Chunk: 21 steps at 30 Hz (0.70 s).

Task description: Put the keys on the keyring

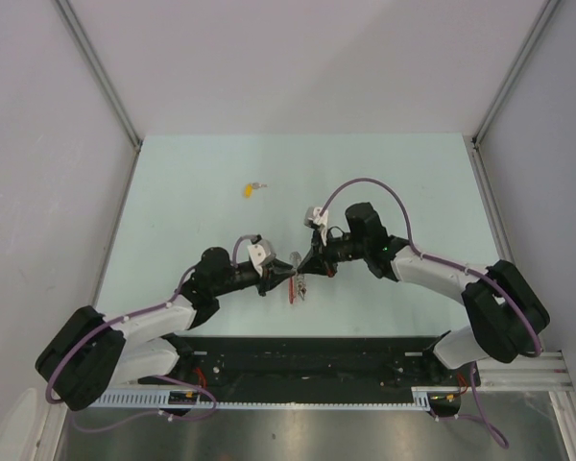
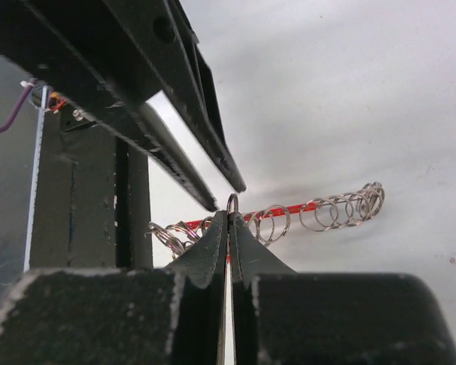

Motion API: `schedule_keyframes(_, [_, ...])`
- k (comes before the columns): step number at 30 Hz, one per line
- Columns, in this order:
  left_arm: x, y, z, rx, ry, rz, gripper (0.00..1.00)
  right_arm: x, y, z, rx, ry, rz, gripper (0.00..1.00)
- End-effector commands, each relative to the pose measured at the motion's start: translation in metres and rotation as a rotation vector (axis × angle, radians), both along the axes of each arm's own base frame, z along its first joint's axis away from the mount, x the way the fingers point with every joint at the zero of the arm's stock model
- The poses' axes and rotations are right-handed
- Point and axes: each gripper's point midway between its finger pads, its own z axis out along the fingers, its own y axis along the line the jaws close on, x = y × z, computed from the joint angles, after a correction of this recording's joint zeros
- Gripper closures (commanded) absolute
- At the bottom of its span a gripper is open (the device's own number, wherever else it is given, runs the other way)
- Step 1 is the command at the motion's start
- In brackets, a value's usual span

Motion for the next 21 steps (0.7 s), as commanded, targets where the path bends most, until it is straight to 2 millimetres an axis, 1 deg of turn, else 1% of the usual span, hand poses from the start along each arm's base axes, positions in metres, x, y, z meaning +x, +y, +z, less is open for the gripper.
schedule_keyframes(1, [-0.002,-0.005,0.027,-0.065,-0.067,-0.028,0.68,0.004,-0.005,0.022,-0.009,-0.094,-0.041,1.00])
schedule_keyframes(4, [-0.005,-0.006,0.028,-0.063,-0.076,-0.047,0.60,0.008,-0.011,0.016,-0.084,-0.093,-0.086,1.00])
schedule_keyframes(5, [-0.007,-0.007,0.027,-0.059,-0.078,-0.063,0.59,0.002,-0.013,0.010,-0.117,-0.071,-0.079,1.00])
schedule_keyframes(6, [-0.008,-0.007,0.027,-0.058,-0.080,-0.069,0.58,0.000,-0.013,0.008,-0.132,-0.068,-0.082,1.00])
schedule_keyframes(7, [-0.009,-0.007,0.026,-0.050,-0.084,-0.075,0.55,0.003,-0.013,0.010,-0.149,-0.083,-0.104,1.00])
schedule_keyframes(8, [-0.010,-0.006,0.026,-0.051,-0.088,-0.078,0.55,0.003,-0.013,0.009,-0.166,-0.083,-0.111,1.00])
schedule_keyframes(9, [-0.010,-0.006,0.025,-0.047,-0.091,-0.079,0.55,-0.003,-0.014,0.006,-0.204,-0.067,-0.106,1.00])
schedule_keyframes(10, [-0.010,-0.005,0.023,-0.040,-0.098,-0.077,0.55,0.003,-0.013,0.011,-0.231,-0.082,-0.137,1.00])
schedule_keyframes(11, [-0.010,-0.004,0.022,-0.036,-0.100,-0.073,0.55,0.005,-0.013,0.013,-0.258,-0.081,-0.150,1.00])
schedule_keyframes(12, [-0.008,-0.002,0.023,-0.037,-0.107,-0.055,0.54,-0.007,-0.016,0.008,-0.318,-0.048,-0.141,1.00])
schedule_keyframes(13, [-0.008,0.000,0.020,-0.033,-0.106,-0.046,0.55,-0.002,-0.020,0.008,-0.353,-0.050,-0.181,1.00])
schedule_keyframes(14, [-0.007,0.001,0.022,-0.038,-0.114,-0.034,0.55,0.000,-0.020,0.012,-0.371,-0.051,-0.202,1.00])
schedule_keyframes(15, [-0.005,0.003,0.023,-0.043,-0.119,-0.015,0.55,0.002,-0.023,0.010,-0.397,-0.049,-0.223,1.00])
schedule_keyframes(16, [-0.004,0.005,0.020,-0.038,-0.114,-0.001,0.54,0.007,-0.027,0.008,-0.442,-0.043,-0.252,1.00])
schedule_keyframes(17, [-0.003,0.007,0.020,-0.038,-0.117,0.013,0.54,0.003,-0.032,0.003,-0.519,0.010,-0.245,1.00])
schedule_keyframes(19, [-0.001,0.010,0.021,-0.045,-0.121,0.033,0.53,0.003,-0.035,-0.003,-0.574,0.045,-0.254,1.00])
schedule_keyframes(20, [-0.002,0.010,0.022,-0.048,-0.123,0.035,0.53,0.003,-0.042,-0.016,-0.644,0.086,-0.281,1.00])
schedule_keyframes(21, [-0.001,0.010,0.022,-0.049,-0.122,0.040,0.52,0.007,-0.039,-0.011,-0.651,0.074,-0.291,1.00])
